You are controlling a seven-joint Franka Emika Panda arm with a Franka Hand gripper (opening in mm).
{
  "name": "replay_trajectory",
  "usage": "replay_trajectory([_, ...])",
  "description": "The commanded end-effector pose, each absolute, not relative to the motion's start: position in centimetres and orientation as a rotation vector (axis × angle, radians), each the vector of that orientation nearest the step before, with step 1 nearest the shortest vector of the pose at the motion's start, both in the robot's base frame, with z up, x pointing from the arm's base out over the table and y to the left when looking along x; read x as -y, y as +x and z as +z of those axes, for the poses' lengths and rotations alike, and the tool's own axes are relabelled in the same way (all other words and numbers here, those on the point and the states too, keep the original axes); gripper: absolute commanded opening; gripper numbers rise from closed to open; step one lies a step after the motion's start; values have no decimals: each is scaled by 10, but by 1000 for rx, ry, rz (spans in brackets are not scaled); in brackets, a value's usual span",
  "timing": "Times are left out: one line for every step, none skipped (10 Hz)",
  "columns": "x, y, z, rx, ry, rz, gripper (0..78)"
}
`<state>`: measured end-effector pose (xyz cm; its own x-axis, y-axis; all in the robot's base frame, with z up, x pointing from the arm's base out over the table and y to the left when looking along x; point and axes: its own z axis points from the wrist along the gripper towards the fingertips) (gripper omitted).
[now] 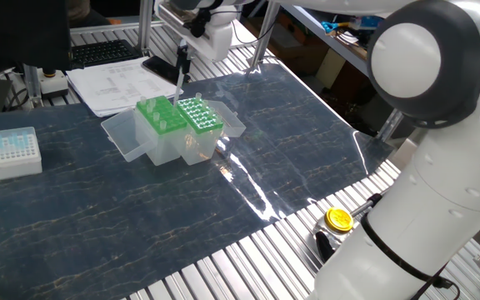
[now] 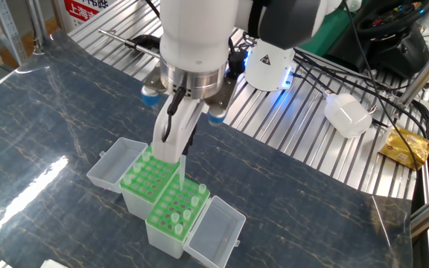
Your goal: Transfer all large pipette tips from one holder to another
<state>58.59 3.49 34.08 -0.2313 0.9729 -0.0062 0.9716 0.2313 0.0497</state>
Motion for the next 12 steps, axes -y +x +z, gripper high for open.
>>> replay_trajectory([-37, 587, 341, -2437, 1923, 65, 11])
replay_trajectory([-38, 587, 339, -2438, 1922, 64, 11])
replay_trajectory([-40, 585, 338, -2440, 1916, 58, 11])
replay_trajectory([-42, 583, 336, -2438, 1915, 53, 11])
replay_trajectory([-42, 582, 336, -2438, 1915, 53, 11])
replay_trajectory([-43, 580, 334, -2436, 1916, 51, 11])
replay_trajectory([-43, 580, 334, -2436, 1915, 47, 11])
replay_trajectory([-43, 580, 334, -2436, 1914, 40, 11])
replay_trajectory([-43, 580, 334, -2437, 1911, 36, 11])
replay_trajectory([-43, 580, 334, -2437, 1909, 35, 11])
replay_trajectory([-43, 580, 334, -2438, 1909, 36, 11])
replay_trajectory([-43, 580, 334, -2439, 1906, 35, 11])
